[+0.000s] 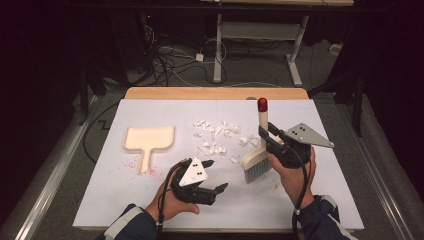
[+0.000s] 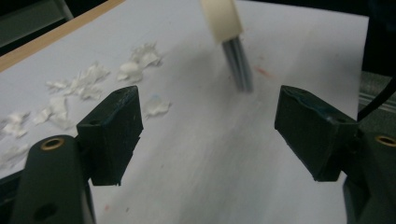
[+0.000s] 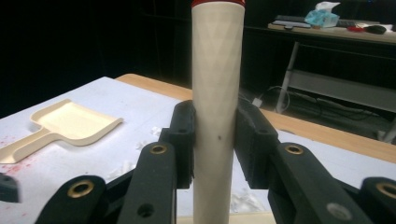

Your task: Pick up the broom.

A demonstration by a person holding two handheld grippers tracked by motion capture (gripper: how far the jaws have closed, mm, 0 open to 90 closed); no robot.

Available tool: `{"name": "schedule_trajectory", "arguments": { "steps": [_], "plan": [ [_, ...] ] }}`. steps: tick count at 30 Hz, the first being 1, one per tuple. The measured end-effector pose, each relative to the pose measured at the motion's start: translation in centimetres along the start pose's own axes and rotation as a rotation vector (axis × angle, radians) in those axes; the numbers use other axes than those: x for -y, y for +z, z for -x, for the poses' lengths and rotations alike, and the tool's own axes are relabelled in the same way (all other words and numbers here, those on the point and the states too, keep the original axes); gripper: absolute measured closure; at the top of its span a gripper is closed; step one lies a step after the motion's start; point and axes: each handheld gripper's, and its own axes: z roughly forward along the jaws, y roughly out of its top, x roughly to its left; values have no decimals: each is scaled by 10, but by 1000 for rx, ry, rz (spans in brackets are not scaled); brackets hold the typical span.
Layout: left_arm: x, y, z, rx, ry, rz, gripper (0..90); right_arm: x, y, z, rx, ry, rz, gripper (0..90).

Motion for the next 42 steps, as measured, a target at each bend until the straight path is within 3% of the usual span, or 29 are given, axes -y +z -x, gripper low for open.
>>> {"name": "schedule_trajectory", "arguments": {
  "steps": [5, 8, 11, 17, 25, 31, 35, 39, 42],
  "plan": [
    [-21, 13, 3, 16, -15, 47, 251, -1, -2, -9, -18, -16, 16, 707],
    [-28, 24, 7, 31, -5, 44, 258, -2, -3, -13, -23, -18, 17, 707],
    [-33, 34, 9, 33, 9, 34, 281, -1, -4, -17, -28, -22, 24, 707],
    [-36, 45, 1, 64, -19, 49, 369, -1, -4, -27, -50, -35, 35, 707],
    [-34, 45, -5, 74, -24, 67, 552, -4, -11, -37, -68, -43, 61, 707],
    [-36, 37, -9, 58, 3, 56, 607, -7, -17, -37, -78, -39, 79, 703],
    [-35, 31, -18, 59, -17, 56, 648, -11, -21, -32, -128, -32, 78, 697],
    [-34, 24, -24, 80, 9, 50, 660, -15, -24, -26, -218, -57, 76, 671],
    [-33, 23, -26, 97, 16, 37, 660, -17, -27, -21, -255, -82, 76, 635]
  ]
}}
